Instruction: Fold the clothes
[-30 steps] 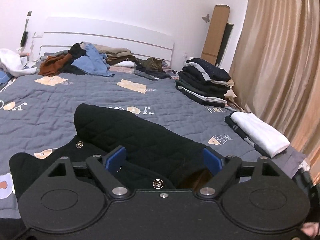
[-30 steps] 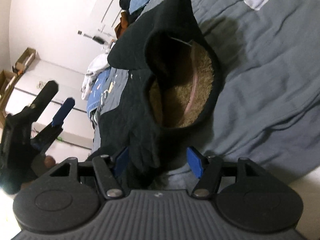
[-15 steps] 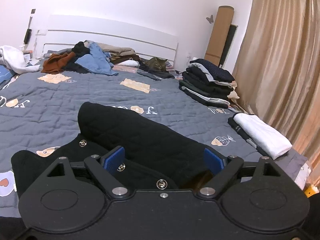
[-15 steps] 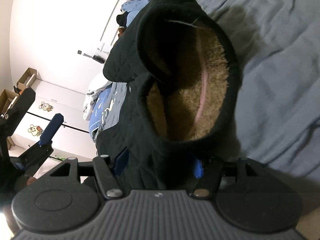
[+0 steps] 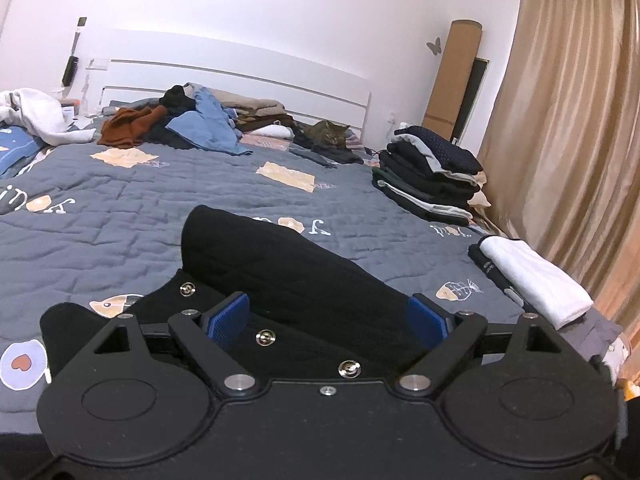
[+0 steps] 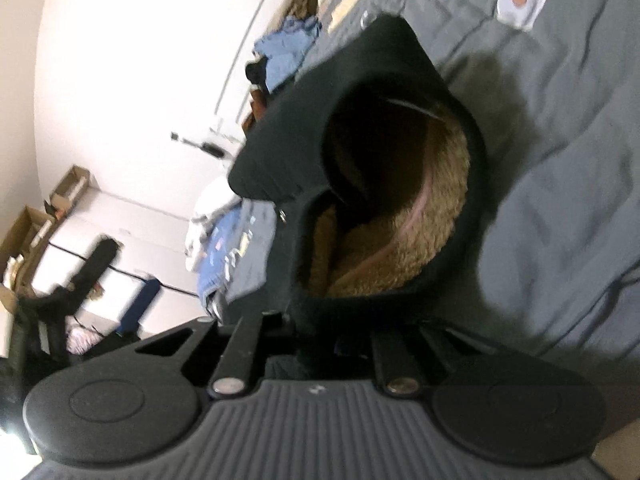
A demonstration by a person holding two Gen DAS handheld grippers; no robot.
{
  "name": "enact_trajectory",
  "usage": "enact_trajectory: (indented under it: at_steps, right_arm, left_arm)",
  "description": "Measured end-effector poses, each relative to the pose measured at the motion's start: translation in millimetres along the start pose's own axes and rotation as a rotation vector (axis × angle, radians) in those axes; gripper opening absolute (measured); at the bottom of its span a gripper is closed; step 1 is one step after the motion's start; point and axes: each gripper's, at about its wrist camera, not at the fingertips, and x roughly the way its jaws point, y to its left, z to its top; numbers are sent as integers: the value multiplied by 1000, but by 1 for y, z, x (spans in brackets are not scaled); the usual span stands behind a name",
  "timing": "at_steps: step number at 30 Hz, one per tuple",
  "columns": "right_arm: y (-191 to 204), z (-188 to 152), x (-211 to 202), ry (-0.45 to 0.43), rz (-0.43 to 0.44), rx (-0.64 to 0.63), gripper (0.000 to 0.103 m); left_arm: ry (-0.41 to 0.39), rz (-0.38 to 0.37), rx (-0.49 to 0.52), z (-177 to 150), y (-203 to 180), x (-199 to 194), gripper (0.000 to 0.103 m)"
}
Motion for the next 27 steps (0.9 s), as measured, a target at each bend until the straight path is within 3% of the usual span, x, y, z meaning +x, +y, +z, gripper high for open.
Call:
enact_trajectory:
  at_steps: [7,14,16,21,24,27]
  right_arm:
    - [-4,35,-35,-156,-21,44,12]
    - [-1,89,-76,-341,-104,-7,12]
    - [-1,100,-72,-321,-128,-13,12]
    - [4,115,-57,-161,-201,-131,16]
    - [0,119,-57,-112,-176,-130,17]
    - [-3,114,-59,-76,-189,-128,26]
  left_arm:
    - [-17,9,-21,4,5,-6,86]
    - [1,6,-4,2,3,-3,86]
    - [10,5,4,2,1,-1,86]
    - [30,10,26,-1,-1,5,86]
    - [35,22,31,-1,1,8,86]
    - [47,43,35,1,7,17,86]
